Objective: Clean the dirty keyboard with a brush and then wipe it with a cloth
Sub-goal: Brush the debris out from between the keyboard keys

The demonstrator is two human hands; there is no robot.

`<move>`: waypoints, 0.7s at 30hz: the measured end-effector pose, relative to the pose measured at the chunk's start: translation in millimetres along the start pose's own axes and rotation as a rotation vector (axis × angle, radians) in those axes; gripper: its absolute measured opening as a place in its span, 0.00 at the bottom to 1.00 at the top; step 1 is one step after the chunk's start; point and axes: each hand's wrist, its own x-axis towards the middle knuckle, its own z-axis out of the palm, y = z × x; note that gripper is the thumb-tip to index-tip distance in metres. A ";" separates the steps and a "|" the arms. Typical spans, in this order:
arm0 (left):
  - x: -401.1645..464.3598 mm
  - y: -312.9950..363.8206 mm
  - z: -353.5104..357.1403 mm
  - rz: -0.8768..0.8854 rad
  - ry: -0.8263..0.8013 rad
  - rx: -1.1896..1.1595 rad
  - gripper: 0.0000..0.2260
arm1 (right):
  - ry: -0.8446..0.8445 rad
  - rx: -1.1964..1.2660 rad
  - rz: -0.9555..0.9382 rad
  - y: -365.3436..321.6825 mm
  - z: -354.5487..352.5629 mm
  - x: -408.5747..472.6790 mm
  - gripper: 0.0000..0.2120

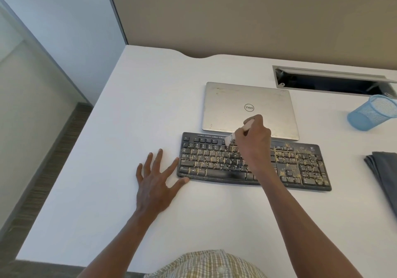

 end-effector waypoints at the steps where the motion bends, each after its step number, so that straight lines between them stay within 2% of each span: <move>1: -0.3 -0.2 0.3 0.002 0.001 0.000 0.32 | 0.008 0.005 -0.003 -0.1 1.5 0.2 0.08; 9: -0.3 -0.3 0.1 0.004 0.001 -0.014 0.32 | -0.018 0.014 -0.035 -9.3 6.2 1.8 0.07; 13: -0.2 -0.4 0.3 0.005 0.001 -0.012 0.32 | -0.080 -0.064 -0.081 -7.7 10.3 -3.4 0.07; 17: -0.1 -0.3 0.1 0.001 -0.003 0.005 0.33 | -0.041 0.007 -0.077 -10.9 5.7 1.6 0.07; 21: -1.5 0.9 -0.6 -0.004 -0.004 0.003 0.34 | -0.103 -0.021 -0.083 -3.6 4.9 -1.4 0.07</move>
